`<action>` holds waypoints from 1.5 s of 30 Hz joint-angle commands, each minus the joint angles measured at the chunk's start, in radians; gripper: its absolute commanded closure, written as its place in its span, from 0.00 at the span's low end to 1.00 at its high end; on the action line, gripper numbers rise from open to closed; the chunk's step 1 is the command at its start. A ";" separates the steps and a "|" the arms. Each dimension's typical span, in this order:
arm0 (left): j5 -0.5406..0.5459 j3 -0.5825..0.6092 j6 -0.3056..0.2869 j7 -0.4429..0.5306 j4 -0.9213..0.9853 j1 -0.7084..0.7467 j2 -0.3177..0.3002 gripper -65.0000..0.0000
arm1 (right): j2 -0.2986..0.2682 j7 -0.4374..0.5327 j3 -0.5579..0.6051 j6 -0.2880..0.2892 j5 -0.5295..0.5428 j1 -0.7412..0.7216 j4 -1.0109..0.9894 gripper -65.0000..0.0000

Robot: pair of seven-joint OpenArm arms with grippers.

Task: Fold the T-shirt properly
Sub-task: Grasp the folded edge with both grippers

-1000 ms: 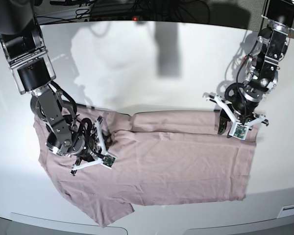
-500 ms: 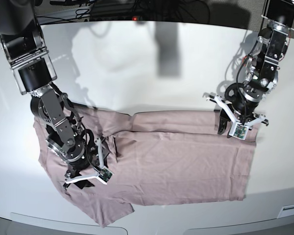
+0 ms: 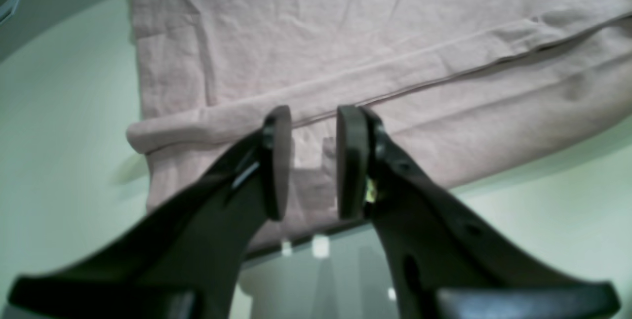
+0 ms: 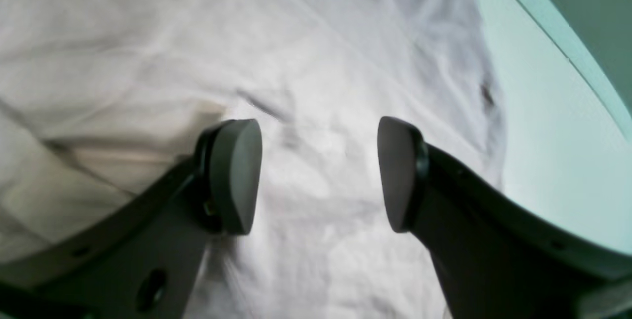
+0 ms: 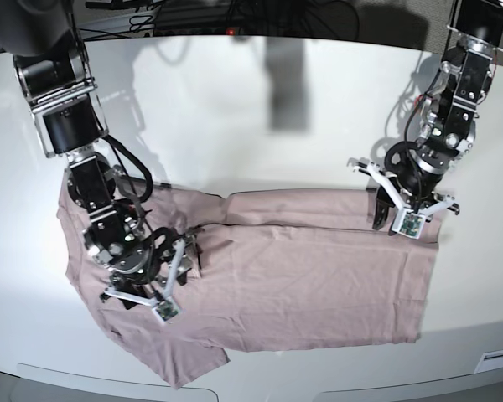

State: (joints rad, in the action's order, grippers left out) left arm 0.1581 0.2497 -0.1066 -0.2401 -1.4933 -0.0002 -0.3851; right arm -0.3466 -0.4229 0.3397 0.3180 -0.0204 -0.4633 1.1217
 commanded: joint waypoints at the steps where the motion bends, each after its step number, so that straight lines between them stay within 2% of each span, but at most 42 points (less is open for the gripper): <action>1: 0.000 -0.007 0.005 0.024 -0.016 -0.016 -0.009 0.76 | -0.013 0.005 -0.050 -0.011 0.026 -0.021 0.015 0.43; 3: 0.000 -0.007 0.005 0.024 -0.016 -0.016 -0.009 0.76 | -0.013 -0.033 -0.150 0.003 0.098 0.000 0.015 0.43; 4: 0.000 -0.007 0.005 0.024 -0.016 -0.016 -0.009 0.76 | -0.013 -0.050 -0.199 0.029 0.120 0.015 0.015 0.43; 7: 0.000 -0.007 0.005 0.025 -0.016 -0.016 -0.009 0.76 | -0.014 -0.080 -0.319 0.124 0.129 0.077 0.015 0.43; 10: -0.021 -0.007 0.005 0.039 0.003 -0.016 -0.008 0.76 | -0.014 -0.075 -0.387 0.154 0.130 0.164 0.015 0.43; 17: -0.053 -0.007 0.006 0.085 0.107 -0.016 -0.008 0.76 | -0.018 -0.021 -0.399 0.154 0.129 0.295 0.015 0.43; 29: -0.052 -0.007 0.005 0.079 0.172 -0.017 -0.008 0.76 | -0.021 -0.049 -0.399 0.162 0.128 0.300 0.015 0.43; 31: -0.050 -0.007 0.003 0.057 0.171 -0.026 -0.008 0.76 | -0.026 -0.049 -0.399 0.176 0.129 0.300 0.015 0.43; 33: -0.014 -0.007 0.000 -0.006 0.171 -0.056 -0.009 0.76 | -0.034 -0.049 -0.399 0.180 0.129 0.300 0.015 0.43; 41: 0.095 -0.007 -0.017 -0.347 0.172 -0.240 -0.009 0.76 | -0.050 -0.073 -0.399 0.180 0.129 0.300 0.015 0.43; 45: 0.146 -0.007 -0.017 -0.373 0.192 -0.235 -0.001 0.76 | -0.050 -0.086 -0.399 0.180 0.129 0.301 0.015 0.43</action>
State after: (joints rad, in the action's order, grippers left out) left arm 0.3046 0.2485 -0.1276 -0.6266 -1.2919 -0.2214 -0.3794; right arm -0.3798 -0.4728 -0.0566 0.4995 0.1345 -0.1551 1.1290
